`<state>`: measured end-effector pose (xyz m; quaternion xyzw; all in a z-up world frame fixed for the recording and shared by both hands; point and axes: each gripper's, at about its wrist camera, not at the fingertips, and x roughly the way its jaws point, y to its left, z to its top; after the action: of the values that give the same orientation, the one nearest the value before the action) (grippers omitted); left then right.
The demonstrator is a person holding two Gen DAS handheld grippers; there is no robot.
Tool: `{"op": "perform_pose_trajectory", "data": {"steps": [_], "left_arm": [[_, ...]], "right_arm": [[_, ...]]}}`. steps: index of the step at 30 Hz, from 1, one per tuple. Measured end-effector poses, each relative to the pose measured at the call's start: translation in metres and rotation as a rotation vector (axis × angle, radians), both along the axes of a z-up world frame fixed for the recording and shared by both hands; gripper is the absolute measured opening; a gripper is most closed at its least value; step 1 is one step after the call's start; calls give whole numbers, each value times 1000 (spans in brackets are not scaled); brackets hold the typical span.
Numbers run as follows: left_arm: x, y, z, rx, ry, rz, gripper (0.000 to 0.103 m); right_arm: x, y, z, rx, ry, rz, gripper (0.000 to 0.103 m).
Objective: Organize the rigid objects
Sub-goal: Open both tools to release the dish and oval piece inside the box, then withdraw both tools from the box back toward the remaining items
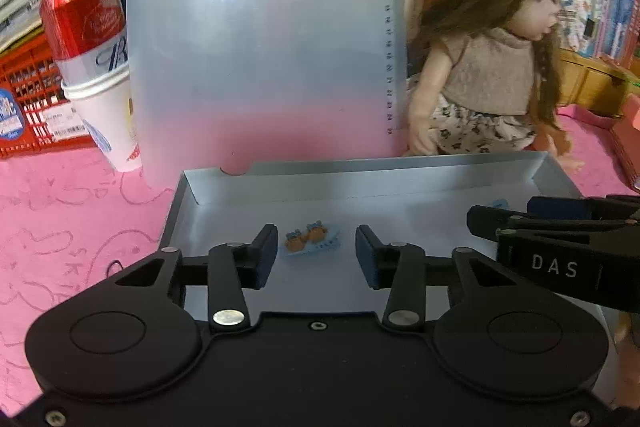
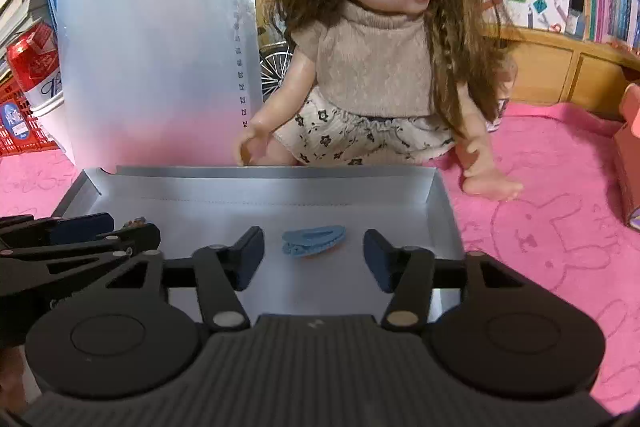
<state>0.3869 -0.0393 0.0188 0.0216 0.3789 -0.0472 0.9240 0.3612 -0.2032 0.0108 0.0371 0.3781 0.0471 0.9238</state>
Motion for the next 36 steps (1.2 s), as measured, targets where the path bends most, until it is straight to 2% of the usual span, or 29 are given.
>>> {"op": "perform_pose_trajectory", "data": {"steps": [4, 10, 17, 27, 36], "left_arm": [[-12, -1, 13, 24, -25, -4, 49], [-31, 2, 39, 25, -52, 3, 55], [-58, 3, 62, 30, -79, -5, 62], [-106, 12, 82, 3, -112, -17, 74], [-159, 12, 91, -37, -136, -85, 78]], "right_arm": [[-8, 0, 9, -14, -11, 1, 75], [-28, 2, 32, -32, -48, 25, 82], [-52, 0, 53, -46, -80, 37, 84], [-91, -9, 70, -41, -104, 51, 88], [-135, -10, 75, -29, -135, 96, 94]]}}
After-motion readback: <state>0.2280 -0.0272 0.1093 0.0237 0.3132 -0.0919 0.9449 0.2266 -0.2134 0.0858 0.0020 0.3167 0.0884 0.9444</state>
